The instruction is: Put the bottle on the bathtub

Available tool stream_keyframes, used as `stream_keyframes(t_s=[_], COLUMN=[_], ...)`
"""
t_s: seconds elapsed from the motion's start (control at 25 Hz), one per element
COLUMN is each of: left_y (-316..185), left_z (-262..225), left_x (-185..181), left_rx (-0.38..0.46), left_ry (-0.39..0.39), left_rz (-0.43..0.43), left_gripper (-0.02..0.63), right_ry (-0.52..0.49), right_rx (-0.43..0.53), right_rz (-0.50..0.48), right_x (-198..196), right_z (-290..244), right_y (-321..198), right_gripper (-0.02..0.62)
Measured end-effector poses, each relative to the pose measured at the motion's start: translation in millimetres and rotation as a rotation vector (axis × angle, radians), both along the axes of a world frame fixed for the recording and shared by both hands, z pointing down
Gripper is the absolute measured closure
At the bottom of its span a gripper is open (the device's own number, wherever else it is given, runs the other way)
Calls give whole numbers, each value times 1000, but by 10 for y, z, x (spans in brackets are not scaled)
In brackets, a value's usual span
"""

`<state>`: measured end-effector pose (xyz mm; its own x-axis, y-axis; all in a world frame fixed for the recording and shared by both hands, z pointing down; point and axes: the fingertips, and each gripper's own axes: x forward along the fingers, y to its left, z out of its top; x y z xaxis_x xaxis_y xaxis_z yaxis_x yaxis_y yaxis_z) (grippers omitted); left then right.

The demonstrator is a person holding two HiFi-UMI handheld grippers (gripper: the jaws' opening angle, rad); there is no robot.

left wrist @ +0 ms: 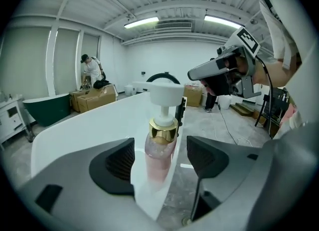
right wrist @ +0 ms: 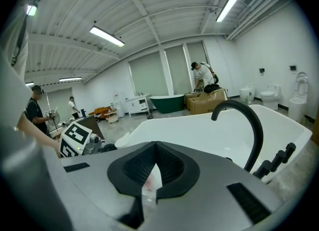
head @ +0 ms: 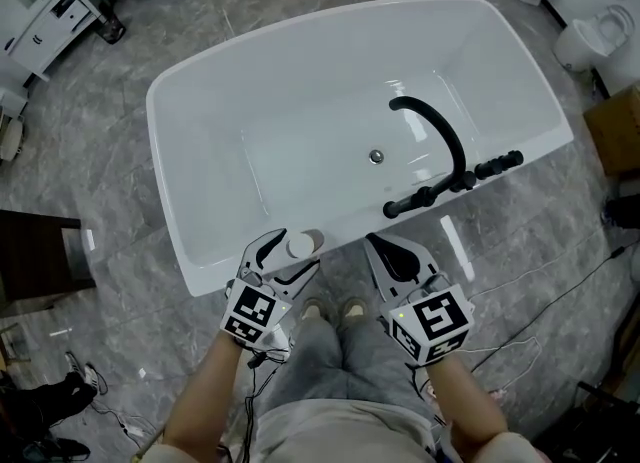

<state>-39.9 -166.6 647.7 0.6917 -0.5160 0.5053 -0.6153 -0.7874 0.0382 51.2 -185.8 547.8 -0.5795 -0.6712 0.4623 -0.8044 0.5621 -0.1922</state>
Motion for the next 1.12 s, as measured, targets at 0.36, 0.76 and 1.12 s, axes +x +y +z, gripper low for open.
stream_keyframes(t_s=[0.36,0.76,1.12], left_y=[115,295,475], left_z=[-754,-2066,-2990], left_x=[-352,-524,-591], left_rx=[-18,172,221], left_ry=[50,103,146], left_rz=[-116,-200,-266], left_gripper=[292,449,506], right_ry=[10,-2,-34], right_rx=[31,149,223], right_rz=[-16,-77,-105], right_x=[-91,-233,-279], right_z=[-819,-1909,-2586], right_y=[251,493,668], right_gripper=[568,569,569])
